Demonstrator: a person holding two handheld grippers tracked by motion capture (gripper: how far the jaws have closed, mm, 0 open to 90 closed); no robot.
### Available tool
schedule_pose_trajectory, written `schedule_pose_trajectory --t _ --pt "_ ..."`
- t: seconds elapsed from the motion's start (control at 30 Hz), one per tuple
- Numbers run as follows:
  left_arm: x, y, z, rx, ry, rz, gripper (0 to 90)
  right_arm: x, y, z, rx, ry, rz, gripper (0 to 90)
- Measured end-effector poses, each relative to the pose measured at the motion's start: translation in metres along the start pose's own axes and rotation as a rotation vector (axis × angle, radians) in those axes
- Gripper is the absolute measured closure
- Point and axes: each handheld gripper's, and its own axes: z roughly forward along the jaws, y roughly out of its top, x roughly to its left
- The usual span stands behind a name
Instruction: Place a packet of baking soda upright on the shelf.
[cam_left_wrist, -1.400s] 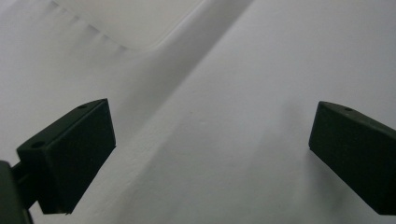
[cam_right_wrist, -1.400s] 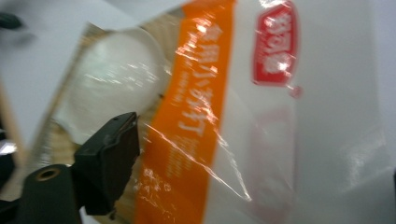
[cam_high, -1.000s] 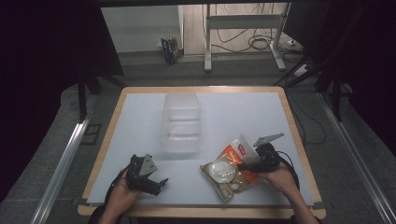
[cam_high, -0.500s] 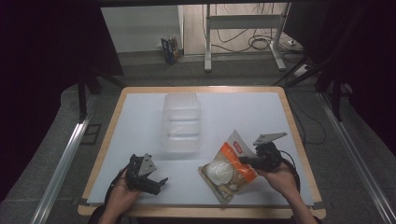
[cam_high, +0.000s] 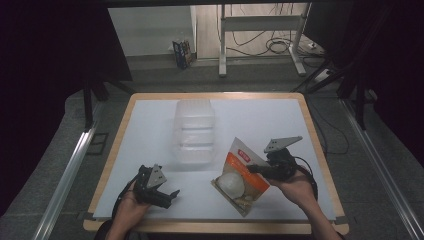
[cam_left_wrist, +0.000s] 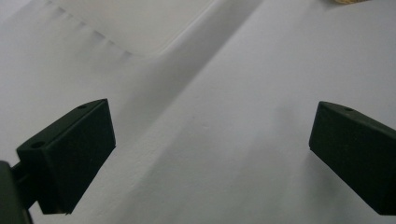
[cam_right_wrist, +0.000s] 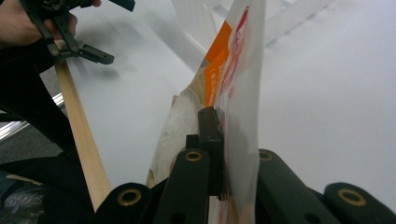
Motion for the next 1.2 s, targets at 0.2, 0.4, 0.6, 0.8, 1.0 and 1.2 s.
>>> schedule_pose_trajectory --t 0.2,0.4,0.6,0.8,1.0,1.2 --pt "0.001 0.000 0.000 -0.005 -0.009 -0.002 0.4 0.003 0.011 -0.003 -0.009 0.001 -0.015 88.2" --pt "0.000 0.000 -0.001 -0.019 -0.015 -0.015 0.2 0.004 0.023 -0.007 -0.022 -0.018 -0.038 88.2" --pt "0.001 0.000 -0.002 -0.016 -0.016 -0.008 0.2 -0.001 0.031 -0.010 -0.036 -0.048 -0.039 88.2" --pt "0.002 0.000 -0.002 -0.040 -0.032 -0.032 0.0 -0.010 0.040 -0.017 -0.054 -0.078 -0.041 88.2" --pt "0.005 -0.001 -0.004 -0.063 -0.055 -0.059 0.0 -0.016 0.053 -0.022 -0.079 -0.091 -0.046 88.2" --pt "0.006 -0.001 -0.005 -0.066 -0.061 -0.065 0.0 -0.020 0.071 -0.023 -0.106 -0.101 -0.053 88.2"
